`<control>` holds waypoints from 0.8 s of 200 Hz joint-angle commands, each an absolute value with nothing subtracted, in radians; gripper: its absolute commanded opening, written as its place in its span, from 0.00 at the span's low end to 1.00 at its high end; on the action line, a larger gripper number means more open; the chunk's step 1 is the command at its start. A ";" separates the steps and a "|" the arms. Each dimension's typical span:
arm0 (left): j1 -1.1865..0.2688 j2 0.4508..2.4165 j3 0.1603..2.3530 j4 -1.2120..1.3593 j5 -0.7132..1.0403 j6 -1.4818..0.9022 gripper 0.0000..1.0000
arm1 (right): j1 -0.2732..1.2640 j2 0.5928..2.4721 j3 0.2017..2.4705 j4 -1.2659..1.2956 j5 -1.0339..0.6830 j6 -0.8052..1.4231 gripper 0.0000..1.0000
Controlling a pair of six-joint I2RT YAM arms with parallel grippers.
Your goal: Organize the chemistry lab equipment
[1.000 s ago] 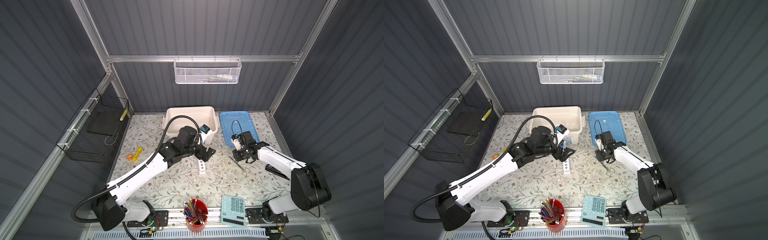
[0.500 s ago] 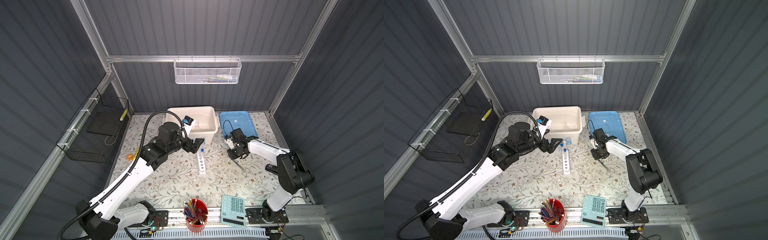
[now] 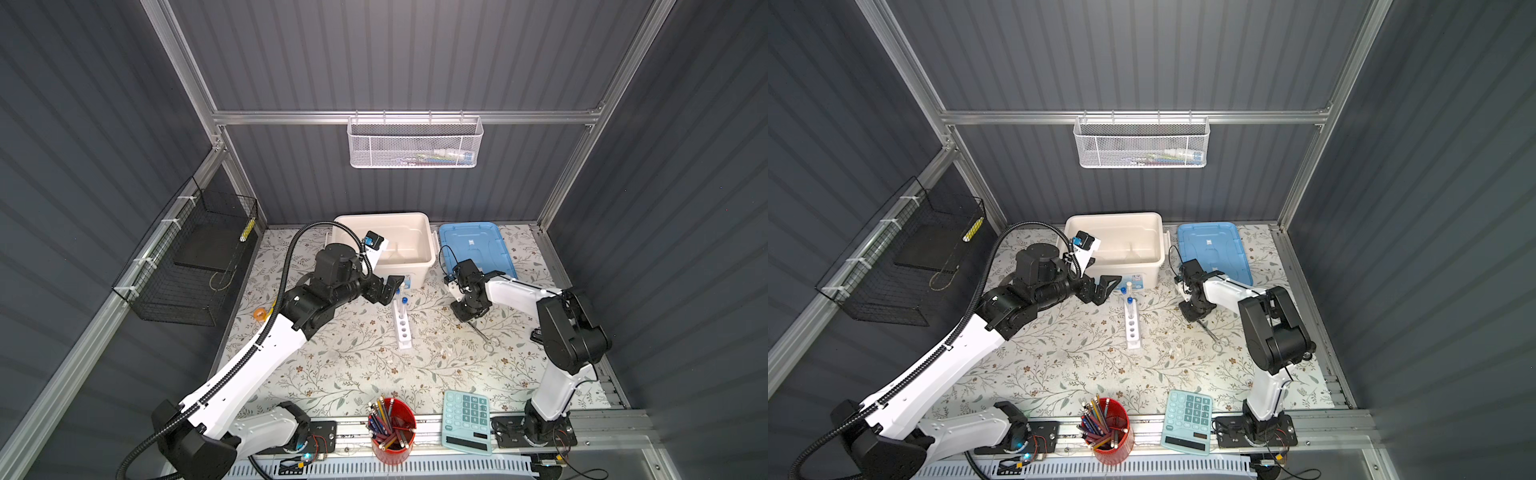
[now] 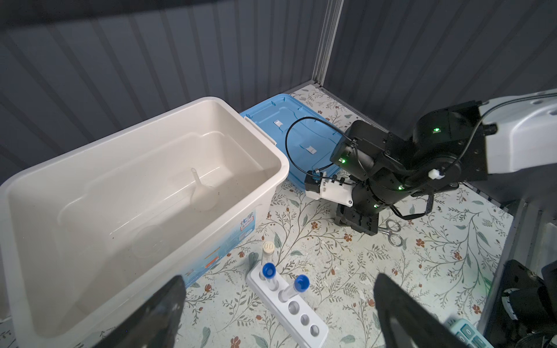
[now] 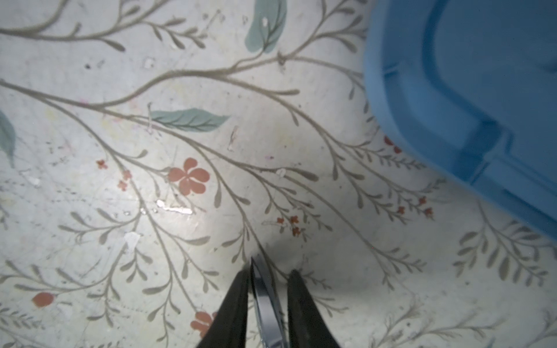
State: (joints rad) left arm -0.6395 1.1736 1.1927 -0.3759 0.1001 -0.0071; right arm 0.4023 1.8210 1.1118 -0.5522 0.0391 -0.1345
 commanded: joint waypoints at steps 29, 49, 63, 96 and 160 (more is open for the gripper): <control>-0.624 1.193 1.183 -0.389 0.104 0.012 0.97 | 0.417 1.857 1.118 -0.586 0.046 -0.143 0.11; -0.620 1.193 1.180 -0.387 0.107 0.011 0.97 | 0.417 1.852 1.118 -0.581 0.038 -0.137 0.07; -0.618 1.192 1.175 -0.385 0.109 0.010 0.97 | 0.416 1.841 1.123 -0.583 0.033 -0.133 0.05; -0.618 1.189 1.164 -0.379 0.119 0.004 0.97 | 0.402 1.790 1.131 -0.580 0.004 -0.117 0.01; -0.618 1.225 1.140 -0.357 0.208 -0.031 0.96 | 0.341 1.706 1.120 -0.546 -0.068 -0.060 0.00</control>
